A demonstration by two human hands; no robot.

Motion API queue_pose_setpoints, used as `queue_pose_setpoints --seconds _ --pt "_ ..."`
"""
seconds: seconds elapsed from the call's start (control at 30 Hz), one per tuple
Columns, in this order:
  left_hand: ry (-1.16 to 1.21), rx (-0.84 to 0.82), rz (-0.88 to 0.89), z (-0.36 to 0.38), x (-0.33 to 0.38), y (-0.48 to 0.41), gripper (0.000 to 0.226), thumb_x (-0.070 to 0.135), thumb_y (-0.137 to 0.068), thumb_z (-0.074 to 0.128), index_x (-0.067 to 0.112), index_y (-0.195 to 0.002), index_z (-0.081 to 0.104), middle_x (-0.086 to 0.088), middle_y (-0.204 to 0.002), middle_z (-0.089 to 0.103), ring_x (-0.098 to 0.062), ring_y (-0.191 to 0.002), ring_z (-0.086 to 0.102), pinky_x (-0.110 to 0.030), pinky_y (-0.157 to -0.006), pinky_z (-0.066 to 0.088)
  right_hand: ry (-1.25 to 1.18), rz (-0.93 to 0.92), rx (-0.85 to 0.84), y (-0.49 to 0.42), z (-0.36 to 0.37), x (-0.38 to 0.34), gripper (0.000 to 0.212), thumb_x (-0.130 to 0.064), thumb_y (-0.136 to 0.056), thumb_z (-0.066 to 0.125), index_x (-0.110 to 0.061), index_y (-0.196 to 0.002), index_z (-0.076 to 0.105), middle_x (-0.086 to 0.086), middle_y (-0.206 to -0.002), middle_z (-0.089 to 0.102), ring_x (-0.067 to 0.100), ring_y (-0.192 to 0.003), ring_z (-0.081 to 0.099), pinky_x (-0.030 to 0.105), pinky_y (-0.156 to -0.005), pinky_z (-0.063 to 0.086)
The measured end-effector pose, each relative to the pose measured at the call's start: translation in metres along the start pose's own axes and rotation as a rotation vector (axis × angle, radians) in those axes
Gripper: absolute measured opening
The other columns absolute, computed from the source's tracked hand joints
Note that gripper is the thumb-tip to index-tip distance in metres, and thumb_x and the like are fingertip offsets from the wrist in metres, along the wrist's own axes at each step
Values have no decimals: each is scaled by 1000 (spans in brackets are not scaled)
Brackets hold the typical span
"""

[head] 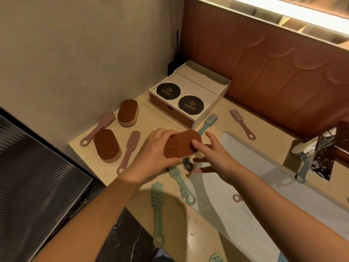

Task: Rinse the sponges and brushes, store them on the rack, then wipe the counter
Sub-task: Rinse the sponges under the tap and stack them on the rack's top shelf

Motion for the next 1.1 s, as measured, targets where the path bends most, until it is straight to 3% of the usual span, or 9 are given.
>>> queue_pose_setpoints --seconds 0.1,0.2,0.3,0.37,0.47,0.57,0.73,0.97,1.1 --pt "-35 -74 101 7 13 13 76 47 -69 75 29 -133 39 7 -125 43 -11 -116 39 -37 -99 40 -66 -37 35 0 7 -5 43 -31 -86 64 -21 -125 49 13 -119 58 22 -91 65 39 -70 60" --pt "6 -128 38 6 1 19 76 53 -73 69 33 -137 34 9 -135 38 -9 -124 35 -33 -105 33 -120 -72 122 -1 11 -7 27 -24 -88 63 -14 -112 55 14 -111 58 19 -81 64 33 -60 60" --pt "42 -6 -202 -14 -38 21 63 49 -81 63 27 -135 39 4 -138 35 -8 -123 33 -26 -101 27 -247 -12 192 -1 11 1 31 -22 -89 61 -12 -115 49 15 -111 57 23 -79 64 33 -50 58" --pt "-138 161 -427 -38 -79 26 56 46 -84 60 18 -130 43 -4 -137 37 -20 -127 31 -36 -103 25 -319 23 223 0 11 8 31 -22 -89 61 -13 -114 47 17 -114 57 26 -79 63 30 -44 55" --pt "-210 335 -803 -67 -135 47 68 44 -82 62 9 -134 35 -16 -142 32 -35 -134 24 -49 -106 25 -249 30 267 2 7 14 27 -25 -88 62 -15 -110 49 15 -112 59 22 -80 63 33 -59 58" --pt "-117 323 -988 -72 -164 55 87 43 -78 68 6 -141 21 -19 -147 28 -36 -137 21 -52 -108 27 -247 38 297 5 6 22 28 -28 -89 61 -15 -111 49 14 -111 59 18 -79 60 31 -63 56" --pt "-20 291 -1030 -68 -176 49 99 35 -73 74 8 -144 10 -19 -142 38 -41 -131 34 -53 -102 38 -335 89 302 15 1 34 31 -28 -89 60 -16 -115 47 11 -106 59 18 -79 60 36 -72 56" --pt "129 381 -883 -72 -130 43 84 33 -77 72 7 -140 24 -18 -134 48 -35 -123 46 -44 -98 43 -484 84 298 34 -23 51 29 -21 -89 60 -17 -112 44 7 -94 56 22 -85 60 35 -76 54" --pt "392 240 -743 -44 -74 36 73 31 -77 71 13 -138 36 -6 -128 53 -28 -115 52 -38 -94 46 -641 61 347 55 -42 70 24 -15 -90 59 -16 -105 40 8 -91 59 20 -80 61 37 -77 54"
Point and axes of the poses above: each hand's wrist, its own y-axis away from the middle knuckle, its own z-axis out of the palm, x = y × z, the point moved 8 cm from there along -y, towards the middle knuckle
